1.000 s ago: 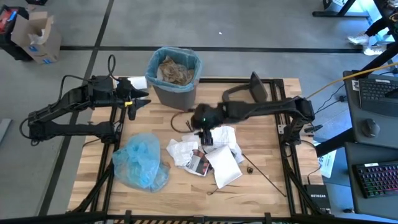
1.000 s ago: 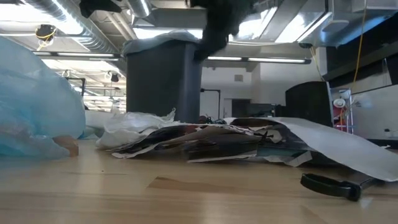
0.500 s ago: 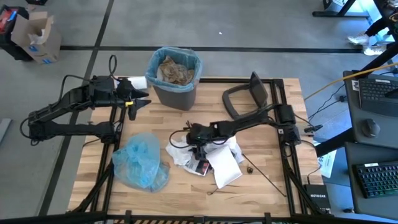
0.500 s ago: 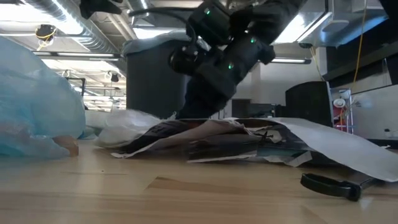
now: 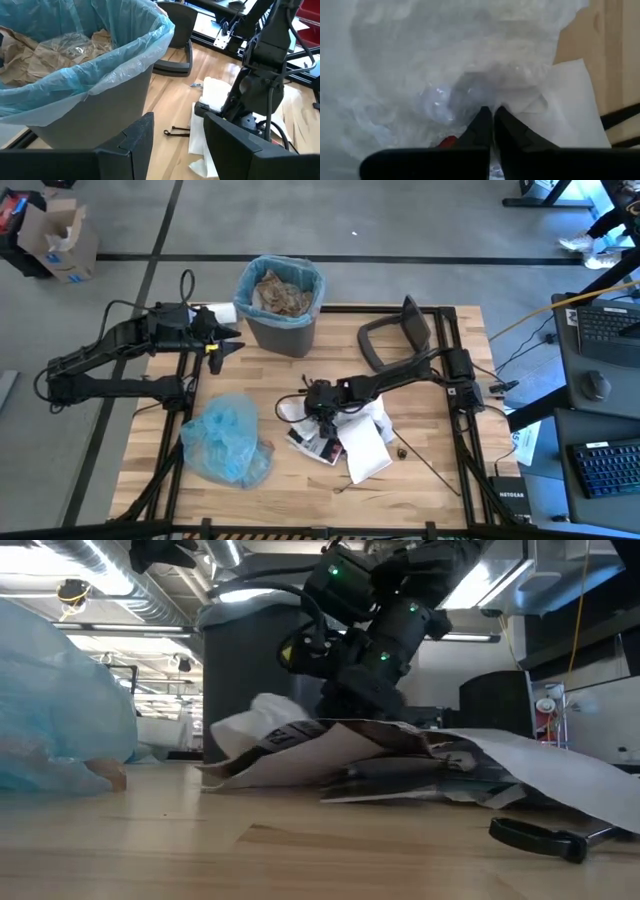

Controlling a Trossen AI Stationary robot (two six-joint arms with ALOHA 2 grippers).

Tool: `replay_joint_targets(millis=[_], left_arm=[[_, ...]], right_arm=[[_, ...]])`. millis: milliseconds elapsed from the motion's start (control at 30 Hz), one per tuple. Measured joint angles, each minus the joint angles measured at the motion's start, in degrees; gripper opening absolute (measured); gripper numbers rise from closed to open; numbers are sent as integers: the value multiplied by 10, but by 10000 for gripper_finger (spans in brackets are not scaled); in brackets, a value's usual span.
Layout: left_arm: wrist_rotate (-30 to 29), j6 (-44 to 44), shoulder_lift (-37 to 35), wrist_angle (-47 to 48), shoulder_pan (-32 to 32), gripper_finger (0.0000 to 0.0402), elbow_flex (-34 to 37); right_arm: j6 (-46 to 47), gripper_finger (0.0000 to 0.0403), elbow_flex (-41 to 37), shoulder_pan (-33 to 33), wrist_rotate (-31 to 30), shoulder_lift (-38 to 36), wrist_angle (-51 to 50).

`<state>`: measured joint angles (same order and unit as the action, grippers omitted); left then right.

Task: Pick and place trash into bin
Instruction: Put the bubble wrap into the trash bin

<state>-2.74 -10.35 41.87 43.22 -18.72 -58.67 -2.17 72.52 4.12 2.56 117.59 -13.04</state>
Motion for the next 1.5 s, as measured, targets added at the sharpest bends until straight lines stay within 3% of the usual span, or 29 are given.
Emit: replay_joint_targets(millis=[367,567,767,1100,1267,1500], left_arm=[[0,0,0,-4,0,166,0],[0,4,-1,-27,0,166,0],[0,21,-3,-76,0,166,0],[0,18,-3,-93,0,166,0],[0,7,-2,-91,0,166,0],[0,3,-2,-89,0,166,0]], right_arm=[[-14,2,1,-10,-4,-187,-59],[-33,1,73,-53,-51,-280,-35],[-72,0,161,-124,-79,-275,44],[-68,7,187,-238,-97,-193,187],[-5,78,185,-253,-96,-168,133],[-11,208,186,-243,-96,-185,90]])
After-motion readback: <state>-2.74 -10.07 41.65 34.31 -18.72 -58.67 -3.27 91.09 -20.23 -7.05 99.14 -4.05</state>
